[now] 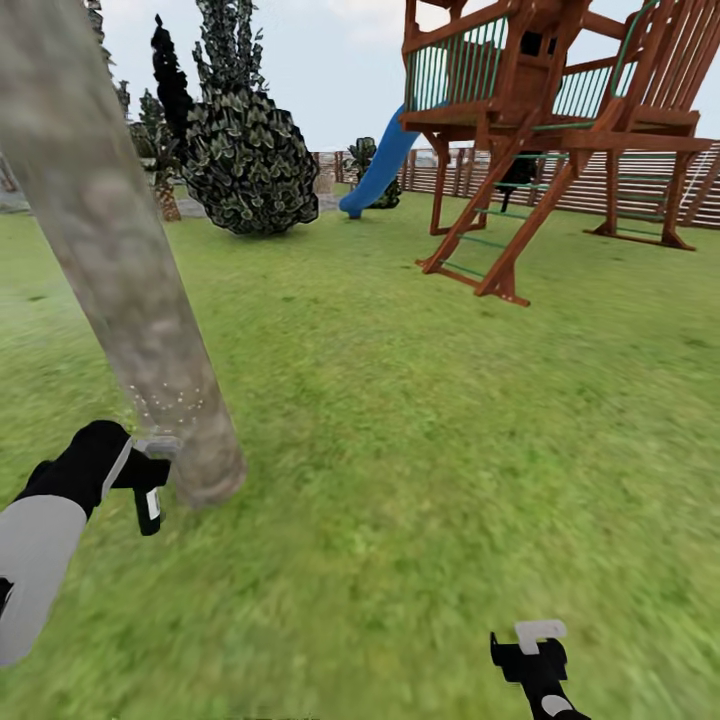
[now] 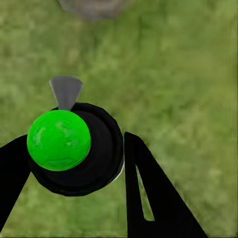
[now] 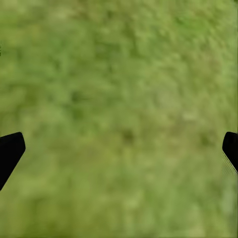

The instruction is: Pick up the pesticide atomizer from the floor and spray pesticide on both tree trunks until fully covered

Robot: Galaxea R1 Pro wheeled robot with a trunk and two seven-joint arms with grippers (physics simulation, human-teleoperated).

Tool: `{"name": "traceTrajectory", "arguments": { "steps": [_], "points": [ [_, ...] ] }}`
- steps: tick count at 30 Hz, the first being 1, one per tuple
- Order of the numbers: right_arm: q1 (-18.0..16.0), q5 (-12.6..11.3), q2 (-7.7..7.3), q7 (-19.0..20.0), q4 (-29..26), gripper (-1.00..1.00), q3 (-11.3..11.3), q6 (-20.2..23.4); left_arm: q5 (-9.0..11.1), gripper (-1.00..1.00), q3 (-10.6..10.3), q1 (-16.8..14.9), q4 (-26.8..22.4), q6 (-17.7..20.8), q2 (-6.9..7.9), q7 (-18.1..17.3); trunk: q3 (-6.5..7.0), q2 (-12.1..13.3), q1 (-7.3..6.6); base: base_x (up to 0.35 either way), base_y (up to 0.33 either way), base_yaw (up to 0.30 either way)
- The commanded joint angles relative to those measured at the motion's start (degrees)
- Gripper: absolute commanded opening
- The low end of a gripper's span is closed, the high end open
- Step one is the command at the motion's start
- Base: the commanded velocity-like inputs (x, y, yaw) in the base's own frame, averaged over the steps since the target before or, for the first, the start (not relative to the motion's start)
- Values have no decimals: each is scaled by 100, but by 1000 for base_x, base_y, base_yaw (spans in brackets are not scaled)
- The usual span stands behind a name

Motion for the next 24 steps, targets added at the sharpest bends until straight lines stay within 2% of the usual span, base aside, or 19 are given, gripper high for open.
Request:
{"name": "traceTrajectory", "arguments": {
  "steps": [1, 4, 7, 11, 14, 17, 21, 24],
  "points": [
    [0, -57, -1, -7, -2, 100, 52, -14, 5, -100, 32, 93, -13, 24, 10, -51, -4, -2, -1, 6, -274, 275],
    [0, -57, -1, -7, -2, 100, 50, -14, 5, -100, 44, 237, -10, -13, 19, -44, -4, -2, -1, 2, -275, 276],
    [0, -57, 1, -7, -2, 100, 53, -14, 10, -100, 63, 251, 9, -134, 8, -31, -4, -2, -1, 21, -275, 230],
    [0, -57, 4, 0, -2, 100, 48, -14, 17, -100, 75, 271, 18, -212, -13, -25, -4, -2, -1, 141, -259, 37],
    [0, -57, 7, 1, -2, 100, 55, -14, 27, -100, 90, 439, 12, -223, -8, -25, -4, -2, -1, 166, -252, 31],
    [0, -57, 8, 1, -2, 100, 54, -14, 19, -100, 107, 484, 16, -267, 2, -22, -4, -2, -1, 153, -251, 208],
    [0, -57, 14, 1, -2, 100, 56, -14, 28, -100, 178, 733, 19, -856, 8, 173, -4, -2, -1, 195, -225, 270],
    [0, -57, 16, 6, -2, 100, 57, -14, 52, -100, 201, 767, 21, -909, -26, 268, -4, -2, -1, 239, -188, 128]
  ]
}}
